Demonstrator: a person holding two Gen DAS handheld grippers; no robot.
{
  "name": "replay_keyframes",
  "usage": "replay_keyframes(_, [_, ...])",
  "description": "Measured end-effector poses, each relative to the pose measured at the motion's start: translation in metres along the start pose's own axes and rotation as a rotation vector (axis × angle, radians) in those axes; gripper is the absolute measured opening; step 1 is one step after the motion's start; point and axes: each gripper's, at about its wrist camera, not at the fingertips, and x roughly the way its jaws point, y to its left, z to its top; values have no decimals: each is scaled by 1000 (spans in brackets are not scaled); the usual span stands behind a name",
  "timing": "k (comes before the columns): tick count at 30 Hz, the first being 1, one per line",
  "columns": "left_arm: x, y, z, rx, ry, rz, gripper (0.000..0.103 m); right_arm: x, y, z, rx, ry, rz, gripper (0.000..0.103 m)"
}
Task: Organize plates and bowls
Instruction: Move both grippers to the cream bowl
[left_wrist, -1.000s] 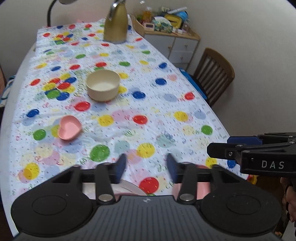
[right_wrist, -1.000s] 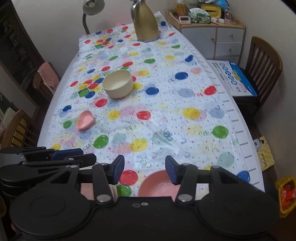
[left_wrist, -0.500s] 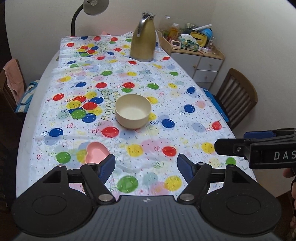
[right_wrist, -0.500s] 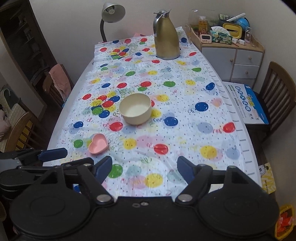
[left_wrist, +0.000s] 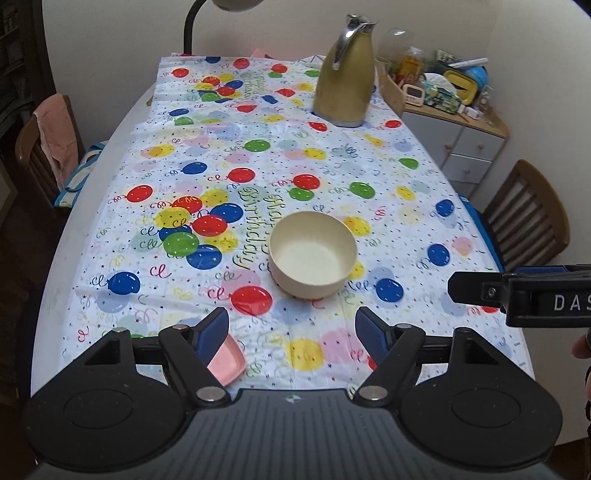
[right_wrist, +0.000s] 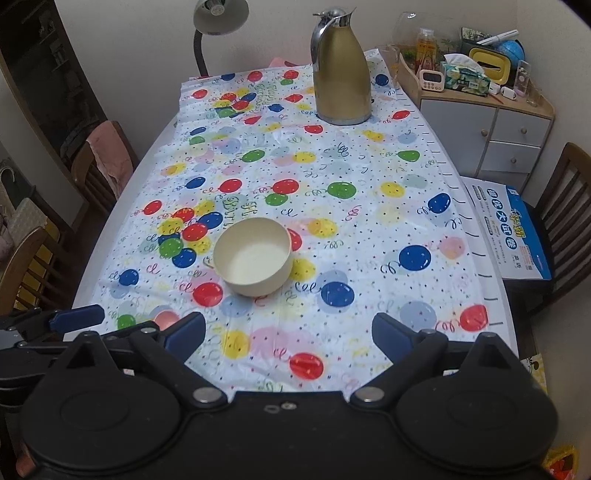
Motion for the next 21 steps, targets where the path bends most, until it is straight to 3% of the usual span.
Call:
replay_keyframes(11, [76,11,27,-60,41,58,75,76,-9,41,10,49,4,92])
replay_keyframes(21, [136,28,36,-125,95,84,75,141,-15,55,60,102,-25,84])
